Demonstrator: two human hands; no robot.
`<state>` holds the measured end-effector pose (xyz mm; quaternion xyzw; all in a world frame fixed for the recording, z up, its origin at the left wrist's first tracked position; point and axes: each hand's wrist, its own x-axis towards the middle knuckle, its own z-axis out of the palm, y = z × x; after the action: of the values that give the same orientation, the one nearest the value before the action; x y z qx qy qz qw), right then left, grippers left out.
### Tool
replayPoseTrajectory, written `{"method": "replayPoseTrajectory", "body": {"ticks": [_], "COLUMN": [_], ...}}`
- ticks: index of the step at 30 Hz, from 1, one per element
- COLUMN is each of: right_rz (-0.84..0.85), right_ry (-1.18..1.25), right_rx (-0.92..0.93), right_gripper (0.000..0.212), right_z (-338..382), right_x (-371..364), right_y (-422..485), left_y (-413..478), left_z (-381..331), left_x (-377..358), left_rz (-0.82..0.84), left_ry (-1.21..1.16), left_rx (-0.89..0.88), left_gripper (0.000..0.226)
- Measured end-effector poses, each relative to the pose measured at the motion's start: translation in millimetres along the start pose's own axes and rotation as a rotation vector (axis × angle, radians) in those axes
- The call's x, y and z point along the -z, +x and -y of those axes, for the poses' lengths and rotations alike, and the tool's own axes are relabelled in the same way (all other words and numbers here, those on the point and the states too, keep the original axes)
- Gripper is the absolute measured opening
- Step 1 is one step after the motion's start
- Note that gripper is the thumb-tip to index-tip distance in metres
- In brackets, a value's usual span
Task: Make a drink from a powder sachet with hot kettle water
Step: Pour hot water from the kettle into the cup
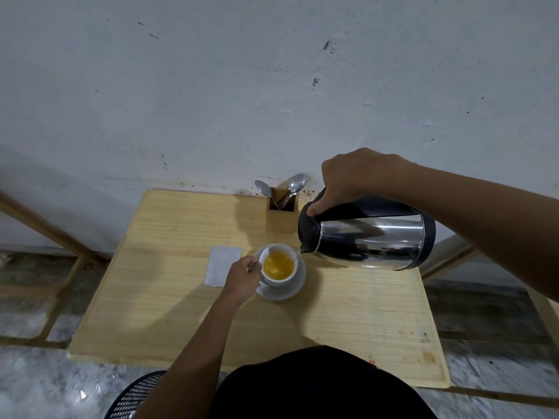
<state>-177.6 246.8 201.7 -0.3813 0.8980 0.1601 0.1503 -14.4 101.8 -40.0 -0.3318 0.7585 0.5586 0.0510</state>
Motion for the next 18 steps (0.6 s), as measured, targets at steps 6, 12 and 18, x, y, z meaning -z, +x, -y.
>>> {"method": "replayPoseTrajectory", "body": {"ticks": [6, 12, 18], "right_rz": [0.002, -0.022, -0.029], "right_ry": [0.014, 0.058, 0.109], "right_rx": [0.000, -0.032, -0.045], "right_gripper": [0.062, 0.064, 0.067], "right_z": [-1, -9, -23], "right_x": [-3, -8, -20], "right_y": [1, 0, -4], "left_y": [1, 0, -1], "left_z": [0, 0, 0], "left_x": [0, 0, 0], "left_rz": [-0.004, 0.004, 0.010], "left_ry": [0.003, -0.015, -0.044], "left_rx": [-0.012, -0.018, 0.003], "left_gripper": [0.024, 0.018, 0.012]}}
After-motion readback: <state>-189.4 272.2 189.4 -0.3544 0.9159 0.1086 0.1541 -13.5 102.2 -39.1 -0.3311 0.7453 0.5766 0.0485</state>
